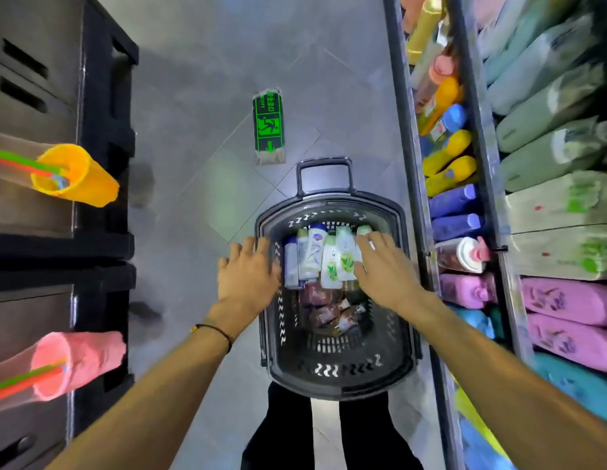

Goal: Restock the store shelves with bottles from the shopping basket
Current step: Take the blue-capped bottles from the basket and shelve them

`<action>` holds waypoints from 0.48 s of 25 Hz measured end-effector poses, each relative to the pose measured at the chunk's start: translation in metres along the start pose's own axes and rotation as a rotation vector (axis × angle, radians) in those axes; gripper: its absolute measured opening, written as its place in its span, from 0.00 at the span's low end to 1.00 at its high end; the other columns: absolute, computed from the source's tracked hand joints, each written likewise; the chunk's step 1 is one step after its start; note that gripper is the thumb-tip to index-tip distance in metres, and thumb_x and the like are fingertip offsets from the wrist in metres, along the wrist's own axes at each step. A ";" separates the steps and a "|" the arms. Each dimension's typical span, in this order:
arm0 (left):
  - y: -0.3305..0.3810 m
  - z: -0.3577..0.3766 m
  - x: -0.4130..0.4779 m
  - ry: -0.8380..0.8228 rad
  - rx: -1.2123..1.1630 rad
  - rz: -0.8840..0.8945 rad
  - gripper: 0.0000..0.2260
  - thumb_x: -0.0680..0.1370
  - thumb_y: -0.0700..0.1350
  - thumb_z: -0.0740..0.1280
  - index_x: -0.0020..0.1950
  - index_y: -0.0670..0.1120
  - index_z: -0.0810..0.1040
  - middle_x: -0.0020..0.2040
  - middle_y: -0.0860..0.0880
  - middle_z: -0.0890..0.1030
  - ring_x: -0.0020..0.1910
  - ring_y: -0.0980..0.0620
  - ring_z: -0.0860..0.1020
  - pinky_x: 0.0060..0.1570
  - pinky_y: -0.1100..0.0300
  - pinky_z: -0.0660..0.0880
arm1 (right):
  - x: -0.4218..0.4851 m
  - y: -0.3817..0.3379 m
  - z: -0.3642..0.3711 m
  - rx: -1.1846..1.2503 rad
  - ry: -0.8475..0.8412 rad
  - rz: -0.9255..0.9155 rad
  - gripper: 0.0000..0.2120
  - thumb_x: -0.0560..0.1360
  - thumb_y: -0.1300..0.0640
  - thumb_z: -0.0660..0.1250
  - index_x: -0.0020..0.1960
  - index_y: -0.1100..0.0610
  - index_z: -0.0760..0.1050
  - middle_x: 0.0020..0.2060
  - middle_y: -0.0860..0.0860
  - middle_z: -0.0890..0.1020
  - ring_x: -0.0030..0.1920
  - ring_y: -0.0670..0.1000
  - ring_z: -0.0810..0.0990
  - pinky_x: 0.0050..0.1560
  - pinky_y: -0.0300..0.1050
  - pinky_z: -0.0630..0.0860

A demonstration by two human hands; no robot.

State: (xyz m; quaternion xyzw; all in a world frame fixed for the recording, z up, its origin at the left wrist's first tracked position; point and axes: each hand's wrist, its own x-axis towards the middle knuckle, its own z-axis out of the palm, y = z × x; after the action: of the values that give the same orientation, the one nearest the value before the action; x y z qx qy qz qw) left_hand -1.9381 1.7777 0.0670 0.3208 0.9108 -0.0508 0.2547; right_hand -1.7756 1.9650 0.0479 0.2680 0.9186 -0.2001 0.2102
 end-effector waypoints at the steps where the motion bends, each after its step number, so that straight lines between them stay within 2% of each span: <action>1: -0.007 0.022 0.015 0.000 -0.002 -0.006 0.23 0.83 0.53 0.58 0.77 0.46 0.63 0.74 0.43 0.68 0.70 0.39 0.68 0.63 0.41 0.69 | 0.014 0.001 0.022 0.004 -0.020 0.009 0.24 0.81 0.55 0.60 0.75 0.60 0.64 0.70 0.58 0.70 0.68 0.60 0.68 0.60 0.55 0.72; 5: -0.030 0.119 0.059 -0.012 -0.017 -0.004 0.28 0.84 0.53 0.57 0.83 0.51 0.53 0.83 0.42 0.51 0.78 0.38 0.57 0.66 0.36 0.67 | 0.064 -0.006 0.108 0.012 -0.089 0.062 0.23 0.82 0.55 0.58 0.75 0.58 0.62 0.70 0.57 0.68 0.67 0.60 0.68 0.60 0.56 0.72; 7: -0.041 0.165 0.070 0.029 -0.038 -0.010 0.30 0.84 0.52 0.58 0.83 0.48 0.50 0.83 0.42 0.46 0.80 0.36 0.54 0.67 0.33 0.68 | 0.085 -0.015 0.146 0.025 -0.105 0.091 0.21 0.81 0.56 0.58 0.73 0.59 0.63 0.68 0.58 0.70 0.65 0.60 0.69 0.59 0.56 0.74; 10: -0.050 0.210 0.079 0.040 -0.035 0.054 0.33 0.83 0.48 0.56 0.83 0.42 0.44 0.83 0.39 0.40 0.81 0.33 0.47 0.66 0.37 0.70 | 0.117 -0.028 0.193 0.092 -0.063 0.134 0.22 0.82 0.55 0.58 0.73 0.61 0.63 0.65 0.60 0.71 0.63 0.61 0.70 0.57 0.55 0.73; 12: -0.051 0.220 0.082 0.119 -0.153 0.065 0.33 0.81 0.44 0.59 0.83 0.41 0.47 0.83 0.39 0.39 0.81 0.33 0.52 0.68 0.41 0.70 | 0.141 -0.036 0.215 0.172 -0.022 0.203 0.26 0.82 0.51 0.60 0.75 0.64 0.61 0.66 0.62 0.71 0.63 0.62 0.70 0.59 0.55 0.72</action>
State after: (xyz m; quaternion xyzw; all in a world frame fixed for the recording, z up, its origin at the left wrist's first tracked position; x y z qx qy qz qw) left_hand -1.9287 1.7271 -0.1681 0.3321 0.9148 0.0460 0.2254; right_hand -1.8450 1.8914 -0.1914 0.3743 0.8639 -0.2589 0.2156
